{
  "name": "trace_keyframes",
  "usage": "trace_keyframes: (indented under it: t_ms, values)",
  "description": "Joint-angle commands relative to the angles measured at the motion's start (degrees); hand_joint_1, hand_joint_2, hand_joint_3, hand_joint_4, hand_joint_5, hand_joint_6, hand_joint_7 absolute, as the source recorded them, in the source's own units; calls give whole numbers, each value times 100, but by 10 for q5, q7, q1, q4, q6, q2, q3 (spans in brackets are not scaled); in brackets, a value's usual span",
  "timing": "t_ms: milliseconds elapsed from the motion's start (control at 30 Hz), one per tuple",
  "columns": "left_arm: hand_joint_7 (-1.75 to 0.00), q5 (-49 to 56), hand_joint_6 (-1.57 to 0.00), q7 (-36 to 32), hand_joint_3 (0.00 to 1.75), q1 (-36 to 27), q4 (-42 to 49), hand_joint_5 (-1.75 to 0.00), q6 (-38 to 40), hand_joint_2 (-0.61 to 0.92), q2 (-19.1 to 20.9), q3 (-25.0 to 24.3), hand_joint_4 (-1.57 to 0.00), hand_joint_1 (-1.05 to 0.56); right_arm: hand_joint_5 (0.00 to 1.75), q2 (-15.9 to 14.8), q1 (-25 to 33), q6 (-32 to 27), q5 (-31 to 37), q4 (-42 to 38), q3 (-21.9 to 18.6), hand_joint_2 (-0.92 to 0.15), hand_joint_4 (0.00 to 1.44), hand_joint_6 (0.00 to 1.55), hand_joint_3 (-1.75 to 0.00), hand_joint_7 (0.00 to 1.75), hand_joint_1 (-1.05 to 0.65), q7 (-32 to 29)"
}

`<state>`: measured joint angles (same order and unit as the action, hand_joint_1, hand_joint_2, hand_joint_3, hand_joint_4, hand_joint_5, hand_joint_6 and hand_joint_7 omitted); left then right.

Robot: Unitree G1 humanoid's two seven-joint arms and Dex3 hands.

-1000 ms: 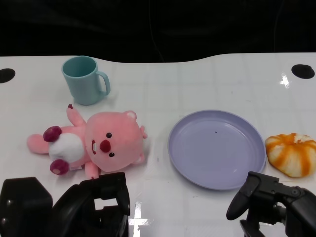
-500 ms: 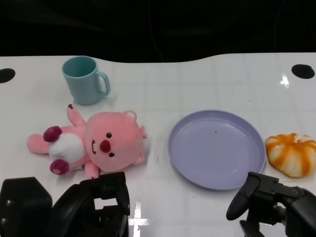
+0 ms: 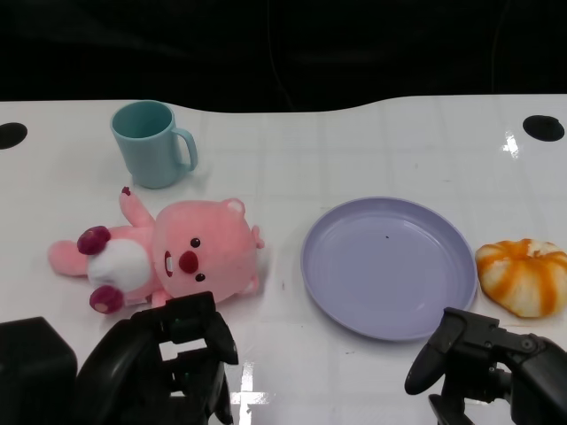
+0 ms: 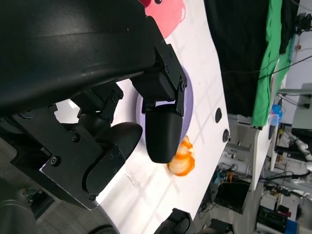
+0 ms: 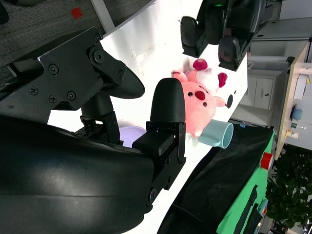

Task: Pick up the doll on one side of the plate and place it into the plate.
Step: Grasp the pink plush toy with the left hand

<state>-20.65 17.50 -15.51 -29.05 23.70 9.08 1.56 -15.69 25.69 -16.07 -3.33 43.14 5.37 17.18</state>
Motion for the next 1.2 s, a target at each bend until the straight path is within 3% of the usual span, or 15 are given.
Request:
trace_keyframes:
  t_ms: [33, 233, 400, 600, 833, 1200]
  values:
    - [-102, -3, -70, -4, 131, 1, 2, -149, -14, 37, 3, -18, -71, -17, 174, 2, -2, 6, -5, -3, 1, -57, 63, 54, -110, 145, -9, -3]
    - [-58, -6, -65, 8, 54, 8, 9, -119, -36, 68, 15, -41, -51, -29, 173, 3, -8, 0, 2, -3, 9, -57, 62, 54, -110, 145, -12, -7]
    - [-31, 57, -60, 19, 13, 19, 28, -101, -124, 90, 43, -48, -36, -42, 172, 7, -14, 3, 8, -8, 19, -55, 63, 55, -111, 144, -12, -11]
    - [-16, 128, -43, 17, 10, 43, 26, -88, -178, 92, 93, -59, -16, -59, 172, 10, -17, 7, 0, -13, 19, -55, 63, 55, -111, 143, -13, -9]
    - [-7, 266, -32, -3, 7, 67, 3, -79, -197, 92, 150, -59, -3, -63, 172, 8, -18, 8, -2, -16, 12, -55, 62, 54, -112, 142, -14, -4]
    - [-3, 482, -30, -4, 2, 111, 4, -60, -180, 91, 204, -22, 0, -64, 172, 9, -17, 0, -2, -20, 8, -58, 61, 54, -109, 142, -12, -4]
